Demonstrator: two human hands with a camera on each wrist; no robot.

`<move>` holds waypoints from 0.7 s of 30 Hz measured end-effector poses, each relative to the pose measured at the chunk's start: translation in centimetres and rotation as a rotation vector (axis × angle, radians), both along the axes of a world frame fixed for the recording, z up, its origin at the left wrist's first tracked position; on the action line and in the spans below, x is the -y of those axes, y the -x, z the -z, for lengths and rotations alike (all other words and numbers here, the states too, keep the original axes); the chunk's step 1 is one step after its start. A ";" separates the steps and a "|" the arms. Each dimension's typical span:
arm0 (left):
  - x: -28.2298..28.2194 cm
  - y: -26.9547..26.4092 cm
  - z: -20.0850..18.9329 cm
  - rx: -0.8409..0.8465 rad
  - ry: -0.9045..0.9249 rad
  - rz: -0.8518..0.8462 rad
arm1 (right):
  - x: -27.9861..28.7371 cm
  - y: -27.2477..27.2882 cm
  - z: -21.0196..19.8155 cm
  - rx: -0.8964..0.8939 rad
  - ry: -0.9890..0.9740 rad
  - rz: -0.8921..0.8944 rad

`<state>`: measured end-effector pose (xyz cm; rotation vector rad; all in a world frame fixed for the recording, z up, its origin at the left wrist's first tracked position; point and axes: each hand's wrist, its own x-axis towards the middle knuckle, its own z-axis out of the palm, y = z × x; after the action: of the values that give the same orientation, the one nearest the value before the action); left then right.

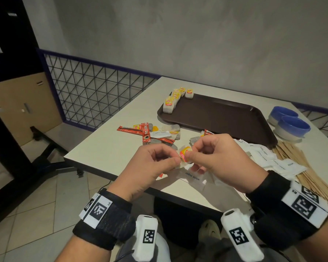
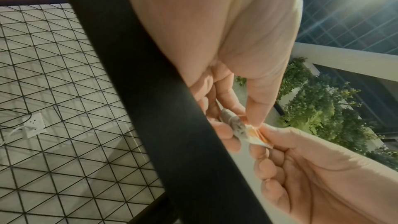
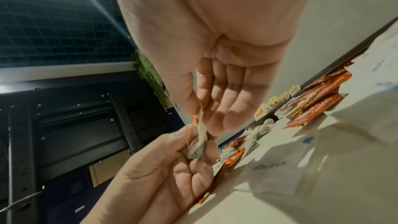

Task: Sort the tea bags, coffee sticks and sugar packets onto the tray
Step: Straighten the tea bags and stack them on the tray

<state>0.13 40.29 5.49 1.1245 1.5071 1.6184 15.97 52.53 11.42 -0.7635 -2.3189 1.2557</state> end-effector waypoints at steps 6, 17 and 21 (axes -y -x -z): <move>0.2 0.1 0.0 0.012 -0.005 0.024 | 0.3 0.3 0.1 0.019 -0.176 0.009; 0.2 0.1 0.4 0.098 -0.122 -0.034 | 0.6 1.1 -0.8 -0.024 0.088 -0.116; 0.0 0.0 0.6 0.109 -0.132 -0.108 | -0.2 1.5 -1.1 0.050 0.136 -0.164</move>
<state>0.09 40.28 4.91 1.0219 1.4298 1.8452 14.50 52.68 12.52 -0.6649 -2.3964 1.4940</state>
